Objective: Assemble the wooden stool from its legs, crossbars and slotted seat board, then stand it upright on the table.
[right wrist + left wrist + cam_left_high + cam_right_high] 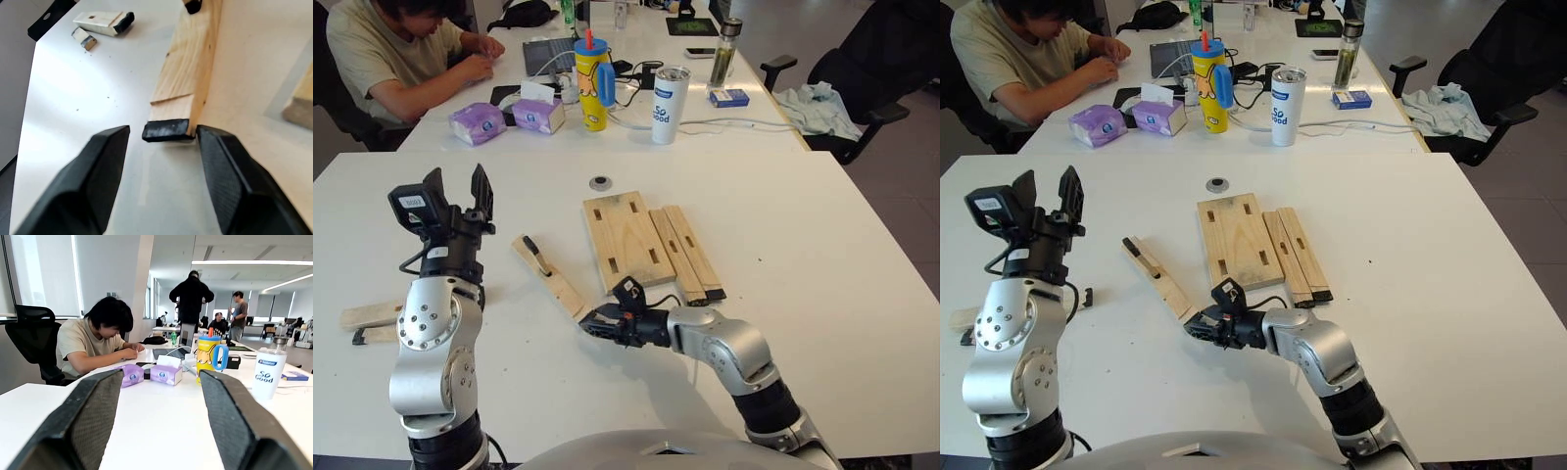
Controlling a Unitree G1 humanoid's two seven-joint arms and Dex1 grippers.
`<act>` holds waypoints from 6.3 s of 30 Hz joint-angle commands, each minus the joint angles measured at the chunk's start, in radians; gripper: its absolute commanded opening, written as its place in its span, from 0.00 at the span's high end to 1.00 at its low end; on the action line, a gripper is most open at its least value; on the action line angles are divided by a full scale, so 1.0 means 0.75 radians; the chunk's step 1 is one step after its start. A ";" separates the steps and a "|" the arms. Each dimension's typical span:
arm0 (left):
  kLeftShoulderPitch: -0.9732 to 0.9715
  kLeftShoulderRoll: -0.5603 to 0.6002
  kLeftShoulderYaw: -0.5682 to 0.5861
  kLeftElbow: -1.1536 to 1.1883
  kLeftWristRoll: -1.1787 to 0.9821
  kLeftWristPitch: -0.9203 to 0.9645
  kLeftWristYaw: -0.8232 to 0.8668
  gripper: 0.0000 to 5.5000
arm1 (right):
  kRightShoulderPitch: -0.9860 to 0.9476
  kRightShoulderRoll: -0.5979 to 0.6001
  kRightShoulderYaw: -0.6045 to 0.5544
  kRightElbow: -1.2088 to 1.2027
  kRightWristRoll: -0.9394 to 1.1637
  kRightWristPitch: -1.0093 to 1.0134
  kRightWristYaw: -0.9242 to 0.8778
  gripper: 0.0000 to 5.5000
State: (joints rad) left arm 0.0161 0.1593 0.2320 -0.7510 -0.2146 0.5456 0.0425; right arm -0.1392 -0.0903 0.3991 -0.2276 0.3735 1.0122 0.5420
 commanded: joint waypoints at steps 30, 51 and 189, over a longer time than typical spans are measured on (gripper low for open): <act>0.254 -0.025 0.055 -0.054 -0.537 0.861 -0.106 0.23 | -0.083 -0.031 -0.597 -0.009 0.246 -0.121 -0.170 0.54; 0.116 -0.190 -0.119 0.095 -0.201 1.040 0.176 0.20 | -0.202 -0.079 -0.582 0.074 0.263 -0.138 -0.135 0.54; -0.647 0.617 -0.141 0.719 -1.142 0.888 -1.292 0.63 | -0.391 -0.285 -0.910 0.108 1.505 0.049 -0.068 0.62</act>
State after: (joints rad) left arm -0.4649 0.6208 0.1181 -0.2231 -1.0910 1.2356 -0.9547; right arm -0.4436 -0.3026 -0.2944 -0.1234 1.5090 1.0555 0.4813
